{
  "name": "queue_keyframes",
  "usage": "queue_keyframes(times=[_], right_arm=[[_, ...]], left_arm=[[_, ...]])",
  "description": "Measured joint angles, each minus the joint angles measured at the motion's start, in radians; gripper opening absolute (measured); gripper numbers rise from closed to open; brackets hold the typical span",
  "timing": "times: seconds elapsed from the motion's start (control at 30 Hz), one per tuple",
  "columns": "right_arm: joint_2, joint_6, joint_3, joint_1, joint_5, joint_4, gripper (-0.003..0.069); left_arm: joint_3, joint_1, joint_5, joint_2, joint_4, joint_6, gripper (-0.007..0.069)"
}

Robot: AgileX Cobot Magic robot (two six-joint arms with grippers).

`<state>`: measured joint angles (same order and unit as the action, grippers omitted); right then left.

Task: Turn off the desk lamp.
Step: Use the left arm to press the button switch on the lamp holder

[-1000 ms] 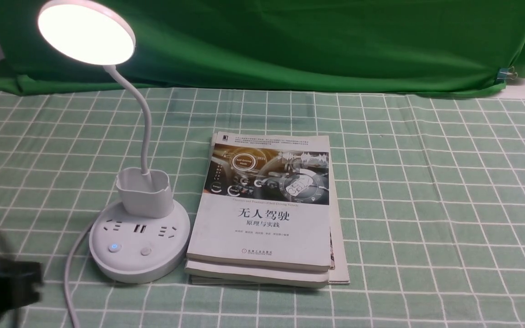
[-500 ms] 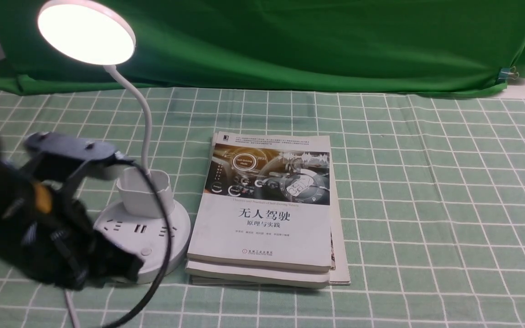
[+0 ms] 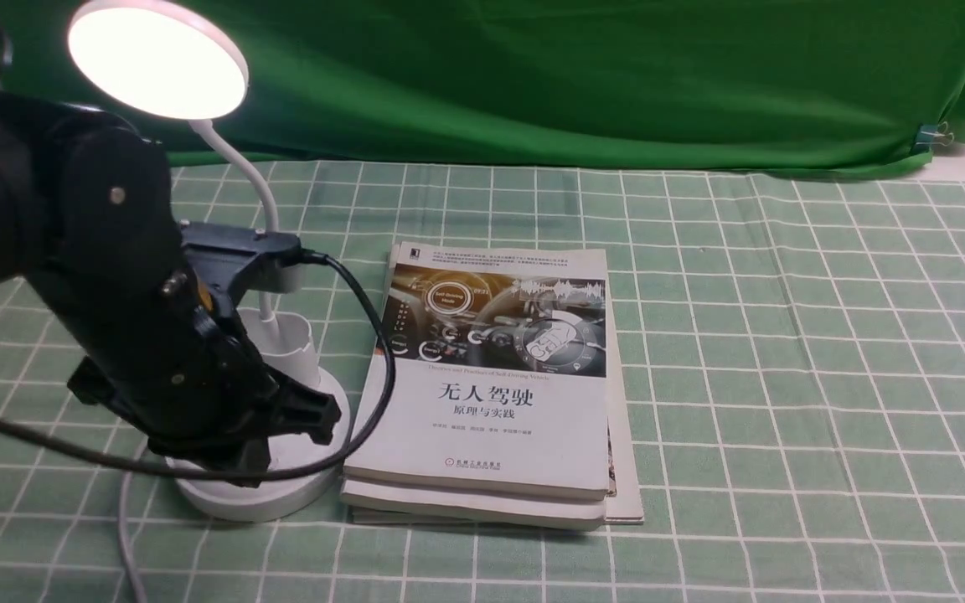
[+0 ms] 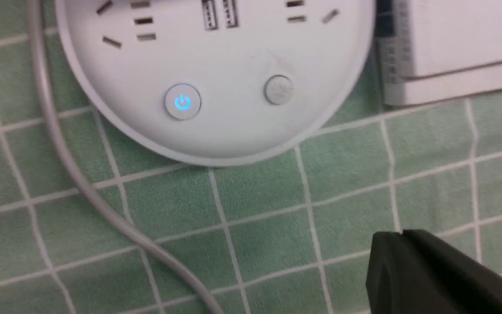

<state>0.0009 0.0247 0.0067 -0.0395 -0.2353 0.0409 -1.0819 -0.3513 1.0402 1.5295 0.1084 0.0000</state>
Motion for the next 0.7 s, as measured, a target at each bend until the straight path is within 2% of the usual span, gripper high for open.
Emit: queue_keyframes(times=[0.4, 0.7], right_arm=[[0.000, 0.000, 0.000, 0.000, 0.000, 0.000, 0.0242], [0.000, 0.000, 0.000, 0.000, 0.000, 0.000, 0.0242]], left_arm=[[-0.001, 0.039, -0.112, 0.095, 0.022, 0.020, 0.0001], [-0.010, 0.039, -0.159, 0.181, -0.030, 0.015, 0.0001]])
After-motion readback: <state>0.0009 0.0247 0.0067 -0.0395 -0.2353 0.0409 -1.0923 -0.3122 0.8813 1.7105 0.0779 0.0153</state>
